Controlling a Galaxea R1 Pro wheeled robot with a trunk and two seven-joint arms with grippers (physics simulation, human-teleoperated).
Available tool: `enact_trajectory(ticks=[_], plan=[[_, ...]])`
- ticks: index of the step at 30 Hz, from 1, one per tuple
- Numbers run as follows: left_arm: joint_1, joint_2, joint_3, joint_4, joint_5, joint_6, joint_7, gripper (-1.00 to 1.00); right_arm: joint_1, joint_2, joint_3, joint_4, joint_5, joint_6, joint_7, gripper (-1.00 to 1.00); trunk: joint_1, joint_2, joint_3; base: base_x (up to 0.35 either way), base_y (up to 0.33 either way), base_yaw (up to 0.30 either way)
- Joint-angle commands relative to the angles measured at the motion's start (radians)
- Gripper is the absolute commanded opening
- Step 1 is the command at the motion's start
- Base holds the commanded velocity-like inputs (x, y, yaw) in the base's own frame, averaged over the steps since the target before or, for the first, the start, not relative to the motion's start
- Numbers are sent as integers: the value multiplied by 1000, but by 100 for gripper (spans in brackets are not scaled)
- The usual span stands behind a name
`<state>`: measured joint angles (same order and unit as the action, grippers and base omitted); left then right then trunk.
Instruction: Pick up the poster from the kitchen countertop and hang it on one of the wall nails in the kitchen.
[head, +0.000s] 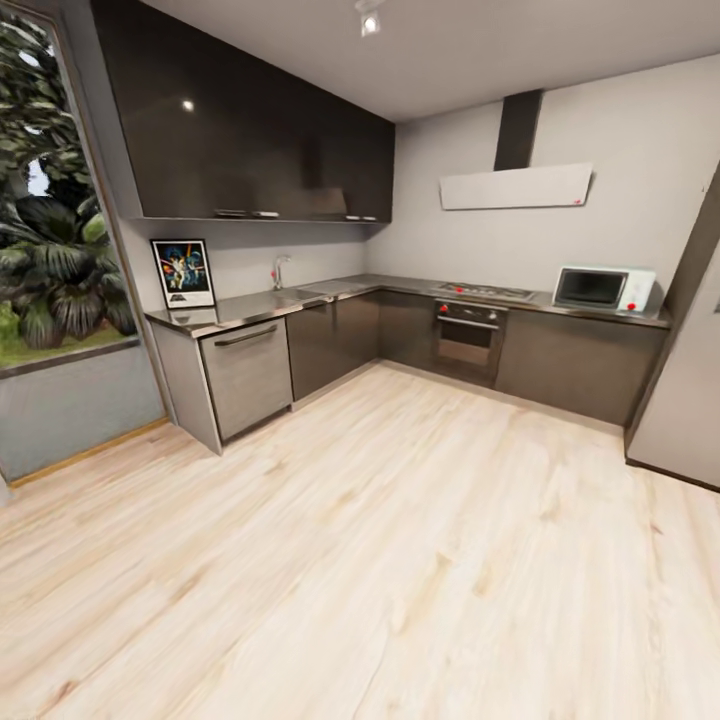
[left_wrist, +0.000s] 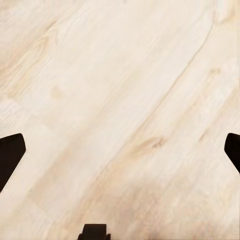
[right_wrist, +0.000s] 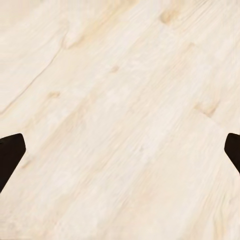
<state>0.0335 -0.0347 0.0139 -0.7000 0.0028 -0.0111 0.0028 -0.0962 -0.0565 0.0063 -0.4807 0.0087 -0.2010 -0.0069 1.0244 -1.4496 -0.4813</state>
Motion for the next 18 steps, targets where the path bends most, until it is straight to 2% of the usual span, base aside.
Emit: enact_trajectory(ticks=[1, 18], plan=[[0, -1, 1, -1, 0, -1, 0, 100, 0, 0, 1, 1, 1, -3, -1, 100, 1, 0, -1, 339, 0, 293], [0, -1, 1, -1, 0, -1, 0, 100, 0, 0, 1, 2, 2, -3, -1, 100, 1, 0, -8, 339, 0, 293]])
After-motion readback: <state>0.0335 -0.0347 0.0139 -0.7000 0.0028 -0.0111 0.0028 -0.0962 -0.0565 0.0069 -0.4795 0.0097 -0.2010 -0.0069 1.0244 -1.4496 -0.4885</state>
